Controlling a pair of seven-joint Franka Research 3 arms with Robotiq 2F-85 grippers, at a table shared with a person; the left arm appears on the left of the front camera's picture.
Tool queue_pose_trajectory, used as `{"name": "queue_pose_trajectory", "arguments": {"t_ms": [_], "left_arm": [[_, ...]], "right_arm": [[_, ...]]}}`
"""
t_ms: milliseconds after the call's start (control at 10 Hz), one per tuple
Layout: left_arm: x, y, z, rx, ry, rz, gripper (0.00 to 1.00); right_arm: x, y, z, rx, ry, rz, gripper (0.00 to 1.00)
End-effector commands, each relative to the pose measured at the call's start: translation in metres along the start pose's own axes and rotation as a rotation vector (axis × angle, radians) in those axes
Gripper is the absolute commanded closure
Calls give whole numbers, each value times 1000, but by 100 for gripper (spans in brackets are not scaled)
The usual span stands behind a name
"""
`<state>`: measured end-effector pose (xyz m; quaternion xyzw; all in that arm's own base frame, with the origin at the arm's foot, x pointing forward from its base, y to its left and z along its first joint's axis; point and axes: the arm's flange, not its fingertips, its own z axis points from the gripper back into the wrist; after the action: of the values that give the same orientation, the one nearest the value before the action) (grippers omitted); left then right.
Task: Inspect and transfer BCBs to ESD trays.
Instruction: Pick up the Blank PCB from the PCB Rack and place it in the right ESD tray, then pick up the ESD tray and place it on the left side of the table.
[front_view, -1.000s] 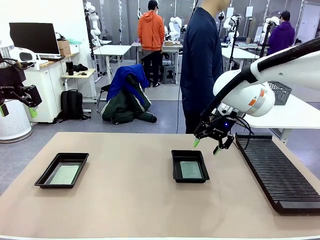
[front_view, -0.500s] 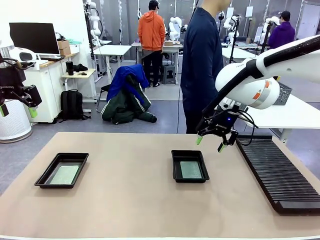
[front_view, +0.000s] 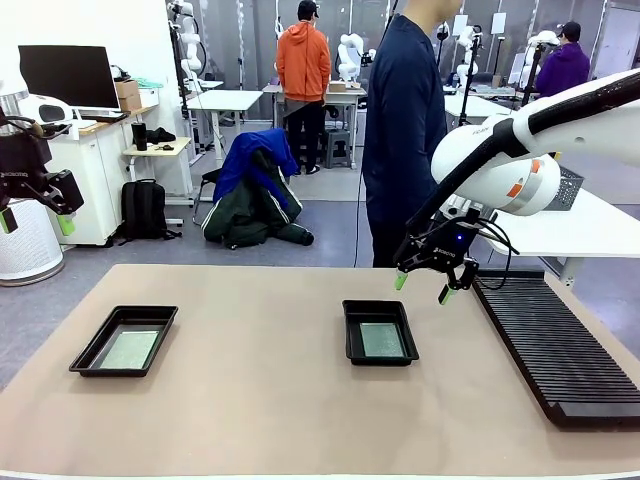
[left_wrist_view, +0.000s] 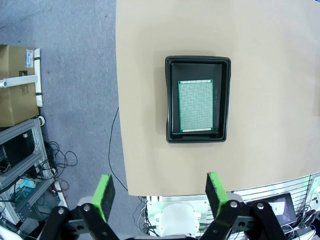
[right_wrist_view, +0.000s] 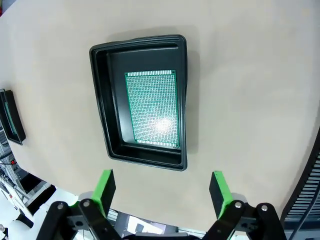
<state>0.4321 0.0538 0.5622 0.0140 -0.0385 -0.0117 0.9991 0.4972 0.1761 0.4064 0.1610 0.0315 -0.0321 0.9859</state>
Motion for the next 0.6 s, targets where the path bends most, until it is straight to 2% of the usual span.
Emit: {"name": "queue_pose_trajectory", "arguments": {"t_ms": [0,500], "left_arm": [[-1,0,-1,1,0,2,3],[-1,0,-1,1,0,2,3]], "right_arm": [[0,0,-1,7,-2,-3,0],[0,0,-1,7,-2,-3,0]]}}
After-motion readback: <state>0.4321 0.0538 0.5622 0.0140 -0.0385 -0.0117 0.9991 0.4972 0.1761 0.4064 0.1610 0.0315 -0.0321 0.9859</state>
